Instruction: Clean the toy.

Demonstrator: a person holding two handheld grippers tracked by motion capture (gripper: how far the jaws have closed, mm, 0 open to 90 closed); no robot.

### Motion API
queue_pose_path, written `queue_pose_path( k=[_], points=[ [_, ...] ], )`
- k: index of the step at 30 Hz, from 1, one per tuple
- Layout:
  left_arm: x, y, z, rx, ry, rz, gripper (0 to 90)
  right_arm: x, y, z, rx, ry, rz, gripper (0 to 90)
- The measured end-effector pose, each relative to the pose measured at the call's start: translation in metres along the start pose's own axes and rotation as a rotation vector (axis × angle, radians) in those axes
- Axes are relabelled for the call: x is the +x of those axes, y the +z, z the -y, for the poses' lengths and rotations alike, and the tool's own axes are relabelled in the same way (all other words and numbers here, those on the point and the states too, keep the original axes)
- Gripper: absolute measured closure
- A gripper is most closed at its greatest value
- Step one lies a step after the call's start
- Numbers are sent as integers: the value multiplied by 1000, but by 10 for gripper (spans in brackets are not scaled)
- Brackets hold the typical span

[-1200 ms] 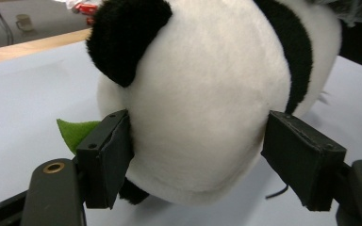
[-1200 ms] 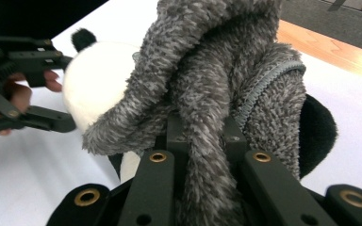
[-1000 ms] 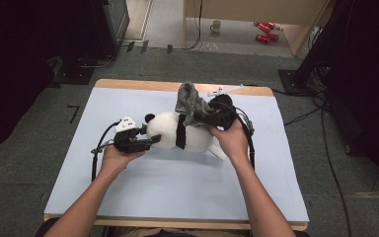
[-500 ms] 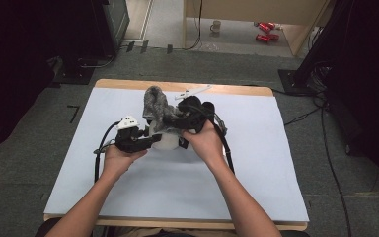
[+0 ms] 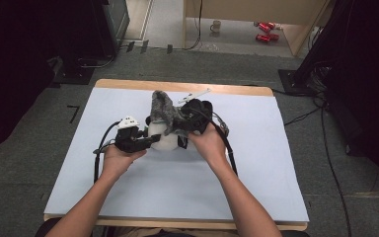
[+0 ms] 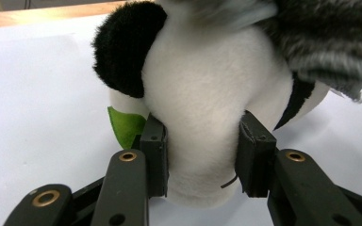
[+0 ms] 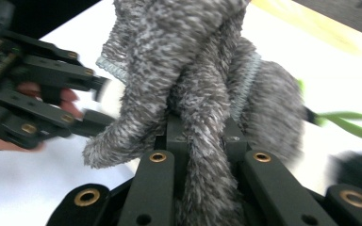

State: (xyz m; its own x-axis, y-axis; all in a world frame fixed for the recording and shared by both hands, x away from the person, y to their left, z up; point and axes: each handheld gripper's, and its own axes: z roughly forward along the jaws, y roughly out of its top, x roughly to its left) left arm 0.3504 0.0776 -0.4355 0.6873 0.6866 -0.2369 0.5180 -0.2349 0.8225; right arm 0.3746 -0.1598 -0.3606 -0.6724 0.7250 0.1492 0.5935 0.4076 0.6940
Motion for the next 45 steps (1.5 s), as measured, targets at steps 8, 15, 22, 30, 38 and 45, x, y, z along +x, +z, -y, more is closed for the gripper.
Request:
queue_pose_path(
  k=[8, 15, 22, 30, 38, 45],
  points=[
    [-1, 1, 0, 6, 4, -3, 616, -25, -23, 11, -31, 55, 30, 800],
    [1, 1, 0, 8, -5, 7, 615, -46, -39, 19, -53, 106, 63, 801],
    [1, 1, 0, 9, -7, 10, 615, -70, -53, 29, -70, 167, 118, 802],
    [2, 0, 0, 13, -14, 12, 614, -88, -64, 37, -56, 197, 169, 804],
    [0, 0, -2, 7, -27, 7, 612, -81, -84, 29, -118, 191, 118, 804],
    [0, 0, -2, 4, -46, 10, 609, -42, -72, 1, -128, 103, 28, 804]
  ],
)
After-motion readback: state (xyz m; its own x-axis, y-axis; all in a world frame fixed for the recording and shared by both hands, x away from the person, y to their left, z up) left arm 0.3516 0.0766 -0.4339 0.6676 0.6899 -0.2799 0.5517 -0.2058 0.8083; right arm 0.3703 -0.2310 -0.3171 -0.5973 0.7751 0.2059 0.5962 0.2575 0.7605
